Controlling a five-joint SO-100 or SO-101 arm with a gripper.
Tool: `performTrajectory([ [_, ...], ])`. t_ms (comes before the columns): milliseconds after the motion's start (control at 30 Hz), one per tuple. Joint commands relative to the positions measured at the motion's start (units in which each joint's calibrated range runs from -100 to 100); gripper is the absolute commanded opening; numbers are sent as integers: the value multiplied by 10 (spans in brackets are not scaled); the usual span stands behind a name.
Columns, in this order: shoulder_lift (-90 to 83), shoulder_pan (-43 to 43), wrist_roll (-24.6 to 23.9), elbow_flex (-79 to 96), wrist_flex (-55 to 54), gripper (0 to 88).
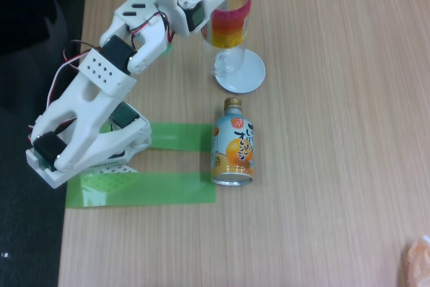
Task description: Pick up the plastic bottle and stand it up on the white place
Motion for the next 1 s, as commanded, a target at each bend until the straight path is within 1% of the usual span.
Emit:
performTrajectory([
  [0, -7, 3, -2, 19, -58, 136],
  [133, -7, 3, -1, 60, -147, 136],
  [433, 92, 3, 2, 58, -170, 136],
  [667, 151, 4, 4, 55, -252, 136],
  [767, 158, 5, 4, 55, -268, 136],
  [967, 161, 17, 28, 62, -263, 136],
])
